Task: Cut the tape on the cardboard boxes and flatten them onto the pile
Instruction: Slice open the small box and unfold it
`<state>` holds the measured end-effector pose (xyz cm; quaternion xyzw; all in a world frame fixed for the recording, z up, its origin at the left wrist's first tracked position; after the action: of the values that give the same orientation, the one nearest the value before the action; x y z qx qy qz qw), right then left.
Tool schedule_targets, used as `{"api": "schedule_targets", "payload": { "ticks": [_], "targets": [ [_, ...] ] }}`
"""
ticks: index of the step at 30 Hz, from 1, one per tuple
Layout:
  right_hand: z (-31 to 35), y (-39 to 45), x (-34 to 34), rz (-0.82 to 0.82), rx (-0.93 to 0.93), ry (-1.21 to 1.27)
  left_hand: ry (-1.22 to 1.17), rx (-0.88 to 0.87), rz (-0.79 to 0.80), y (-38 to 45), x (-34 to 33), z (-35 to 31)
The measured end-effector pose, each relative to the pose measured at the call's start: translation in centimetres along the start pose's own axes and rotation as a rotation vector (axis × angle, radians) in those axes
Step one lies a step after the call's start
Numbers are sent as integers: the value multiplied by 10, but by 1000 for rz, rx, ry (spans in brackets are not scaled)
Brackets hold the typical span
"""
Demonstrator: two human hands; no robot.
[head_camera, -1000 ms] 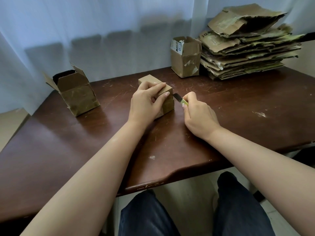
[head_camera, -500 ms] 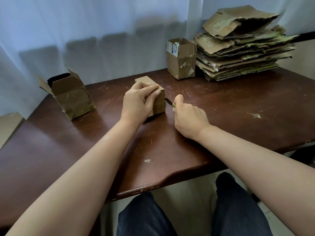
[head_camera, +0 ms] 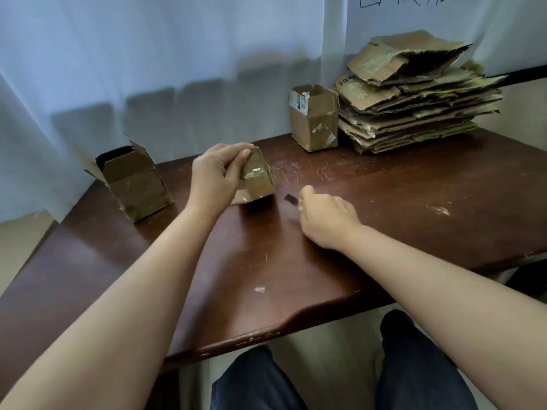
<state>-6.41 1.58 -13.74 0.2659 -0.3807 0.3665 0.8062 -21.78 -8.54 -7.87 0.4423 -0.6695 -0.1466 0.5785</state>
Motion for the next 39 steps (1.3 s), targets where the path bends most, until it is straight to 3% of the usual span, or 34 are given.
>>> {"api": "schedule_targets", "payload": {
  "ticks": [6,10,15,18,22,25,30,39],
  "targets": [
    [-17,-11,10,-264,-8,310,-69,-87,196,-43,5,28],
    [-16,-7,12,-320,16,357,-116,50,326,-49,13,42],
    [-10,6,12,-327,-8,406,1,276,300,-29,5,25],
    [-7,11,14,-336,16,331,63,205,267,-22,-2,20],
    [0,16,26,-399,228,238,-124,-4,440,-19,-3,23],
    [5,22,23,-351,345,201,-68,-87,457,-17,-3,27],
    [5,26,16,-319,372,179,-86,-141,408,-31,-11,26],
    [13,37,18,-233,348,-34,-15,-84,414,-24,-18,28]
  ]
}}
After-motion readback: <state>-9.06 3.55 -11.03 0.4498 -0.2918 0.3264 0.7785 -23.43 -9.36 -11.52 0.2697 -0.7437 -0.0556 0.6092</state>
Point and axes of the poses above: each hand's wrist, its own y-axis towards the middle knuckle, its own x-axis out of the back of the hand, z = x × y, the point moved 4 cm from there along y, towards the middle knuckle, and after that the axes turned 15 degrees about y, right-handed, at the moved point
